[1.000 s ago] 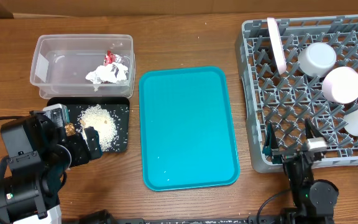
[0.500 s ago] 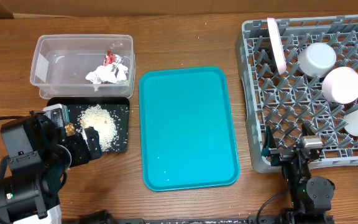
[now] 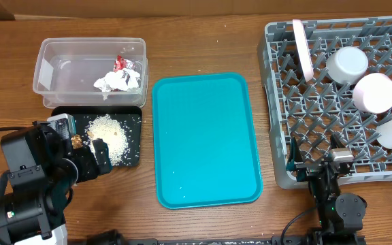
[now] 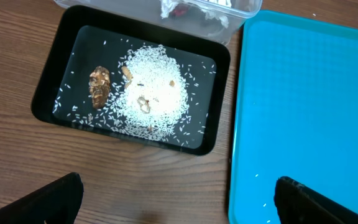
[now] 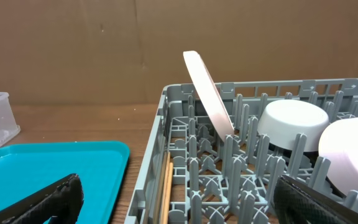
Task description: Sort waste into correct bins and load items into the dishwasher
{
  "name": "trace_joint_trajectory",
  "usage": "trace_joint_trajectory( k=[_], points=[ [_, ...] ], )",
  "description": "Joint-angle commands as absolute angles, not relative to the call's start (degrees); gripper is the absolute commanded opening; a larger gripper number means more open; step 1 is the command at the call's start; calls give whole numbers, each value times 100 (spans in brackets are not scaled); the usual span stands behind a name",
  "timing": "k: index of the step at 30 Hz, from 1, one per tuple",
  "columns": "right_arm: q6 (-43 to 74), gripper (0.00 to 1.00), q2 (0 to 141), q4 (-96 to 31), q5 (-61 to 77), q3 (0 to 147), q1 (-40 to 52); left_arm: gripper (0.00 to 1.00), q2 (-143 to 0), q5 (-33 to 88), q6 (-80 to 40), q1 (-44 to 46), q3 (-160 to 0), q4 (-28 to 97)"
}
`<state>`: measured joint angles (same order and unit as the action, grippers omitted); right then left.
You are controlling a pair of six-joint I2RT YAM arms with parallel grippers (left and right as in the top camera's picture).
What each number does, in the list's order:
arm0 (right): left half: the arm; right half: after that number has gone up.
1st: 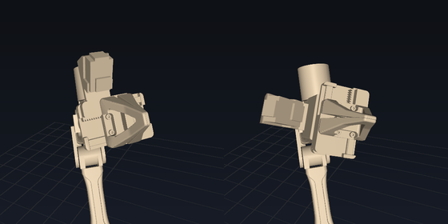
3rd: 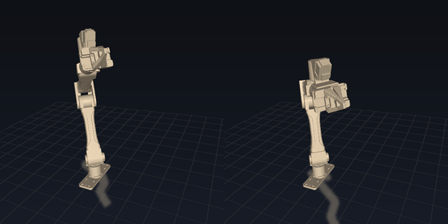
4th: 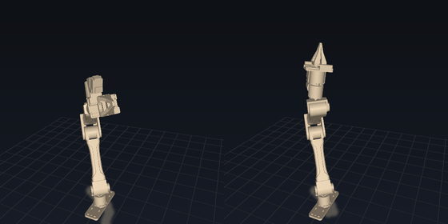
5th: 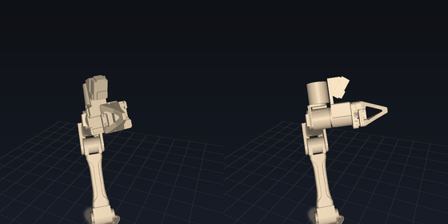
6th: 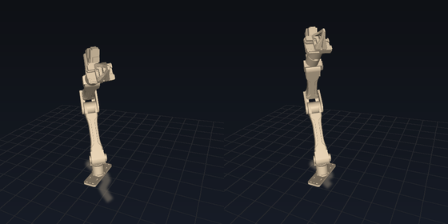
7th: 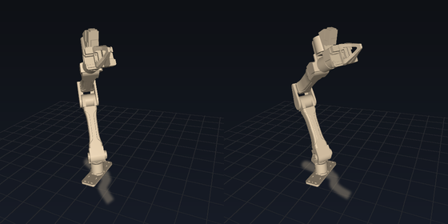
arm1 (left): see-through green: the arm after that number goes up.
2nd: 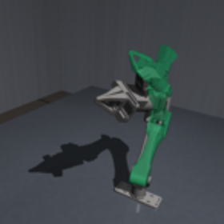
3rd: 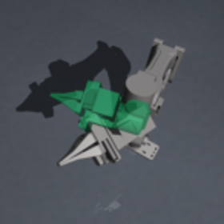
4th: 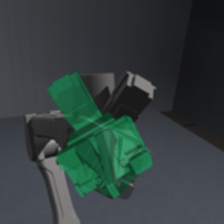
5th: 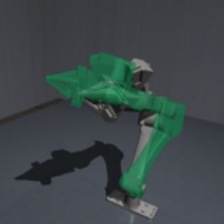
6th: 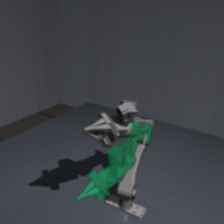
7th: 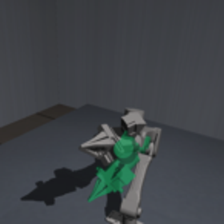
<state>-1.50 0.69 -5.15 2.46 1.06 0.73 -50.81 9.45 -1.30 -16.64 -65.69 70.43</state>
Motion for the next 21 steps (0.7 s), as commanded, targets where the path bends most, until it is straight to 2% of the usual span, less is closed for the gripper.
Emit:
trace_joint_trajectory(
  k=[1, 15, 21],
  points=[
    [-123, 100, 16, -471, 172, 45, 36, 100, -5052, 1011, -169, -1708, -6571, 7028],
    [-123, 100, 16, -473, 172, 45, 34, 100, -5019, 1011, -169, -1697, -6571, 7043],
    [-123, 100, 16, -471, 172, 45, 34, 100, -4915, 1011, -169, -1166, -6571, 7046]
  ],
)
